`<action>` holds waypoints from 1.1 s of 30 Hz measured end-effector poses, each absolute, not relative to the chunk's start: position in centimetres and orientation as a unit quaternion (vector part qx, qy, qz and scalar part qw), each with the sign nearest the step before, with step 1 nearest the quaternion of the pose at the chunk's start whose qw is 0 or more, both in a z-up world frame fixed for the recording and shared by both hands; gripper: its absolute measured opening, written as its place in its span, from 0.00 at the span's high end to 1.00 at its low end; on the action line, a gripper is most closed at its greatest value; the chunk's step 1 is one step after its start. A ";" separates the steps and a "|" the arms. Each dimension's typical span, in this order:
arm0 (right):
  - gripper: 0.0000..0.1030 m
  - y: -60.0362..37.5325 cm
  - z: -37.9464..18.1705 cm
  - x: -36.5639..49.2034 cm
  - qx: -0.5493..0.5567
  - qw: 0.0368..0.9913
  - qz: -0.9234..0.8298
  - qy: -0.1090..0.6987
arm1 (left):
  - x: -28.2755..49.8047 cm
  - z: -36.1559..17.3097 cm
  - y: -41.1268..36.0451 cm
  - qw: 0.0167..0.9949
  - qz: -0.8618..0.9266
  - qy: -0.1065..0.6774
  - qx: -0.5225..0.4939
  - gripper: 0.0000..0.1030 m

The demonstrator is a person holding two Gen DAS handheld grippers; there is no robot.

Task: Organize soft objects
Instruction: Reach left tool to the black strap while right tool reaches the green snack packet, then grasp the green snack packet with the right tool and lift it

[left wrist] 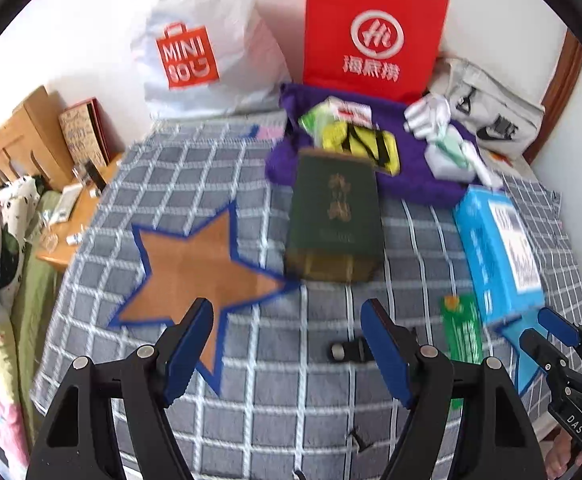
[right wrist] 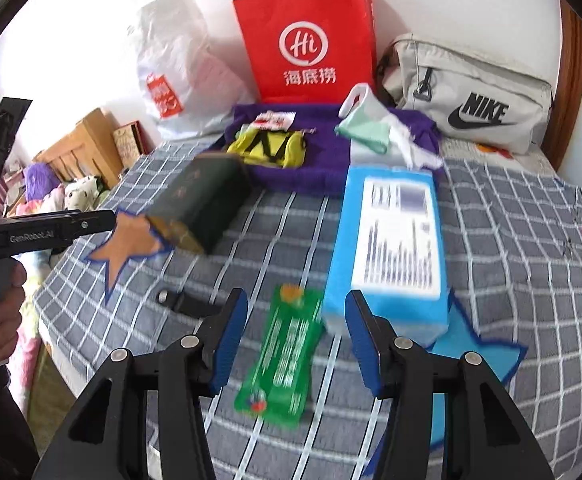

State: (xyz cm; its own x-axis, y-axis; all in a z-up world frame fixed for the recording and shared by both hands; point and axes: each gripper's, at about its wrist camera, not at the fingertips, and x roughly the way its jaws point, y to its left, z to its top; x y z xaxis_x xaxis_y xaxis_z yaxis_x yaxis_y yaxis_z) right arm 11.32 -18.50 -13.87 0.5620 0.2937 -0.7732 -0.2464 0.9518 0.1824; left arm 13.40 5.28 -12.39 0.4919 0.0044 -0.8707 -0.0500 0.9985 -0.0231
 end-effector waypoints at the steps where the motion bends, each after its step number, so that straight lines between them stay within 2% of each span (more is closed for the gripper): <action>1: 0.50 -18.5 -14.2 10.9 0.028 0.881 0.155 0.445 | 12.9 -12.9 5.0 0.862 0.012 0.506 -0.021 0.27; 9: 0.48 -17.9 -18.2 9.4 0.039 0.867 0.158 0.471 | 11.6 -15.7 3.6 0.854 -0.006 0.521 -0.008 0.27; 12: 0.40 -17.4 -19.6 10.1 0.040 0.865 0.152 0.477 | 11.7 -16.2 3.7 0.854 -0.016 0.520 -0.007 0.27; 20: 0.40 -15.2 -21.7 12.0 0.004 0.866 0.141 0.479 | 13.9 -17.4 2.9 0.846 -0.031 0.533 0.008 0.27; 21: 0.41 -15.3 -21.7 12.1 0.006 0.867 0.140 0.479 | 14.2 -17.5 2.6 0.845 -0.036 0.534 0.009 0.27; 23: 0.60 -15.3 -21.7 12.0 -0.004 0.870 0.126 0.477 | 14.7 -17.8 1.9 0.843 -0.047 0.535 0.010 0.27; 33: 0.63 -16.7 -21.5 8.4 -0.020 0.867 0.148 0.475 | 15.6 -19.9 0.4 0.832 -0.095 0.547 -0.018 0.27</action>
State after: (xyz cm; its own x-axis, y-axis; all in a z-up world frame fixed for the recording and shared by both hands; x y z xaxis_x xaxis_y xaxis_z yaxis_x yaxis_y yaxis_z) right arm 8.43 -16.69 -21.53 0.5053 0.2376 -0.8296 -0.2757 0.9554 0.1058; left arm 15.60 0.44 -19.90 0.3840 -0.1781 -0.9060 0.1387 0.9812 -0.1341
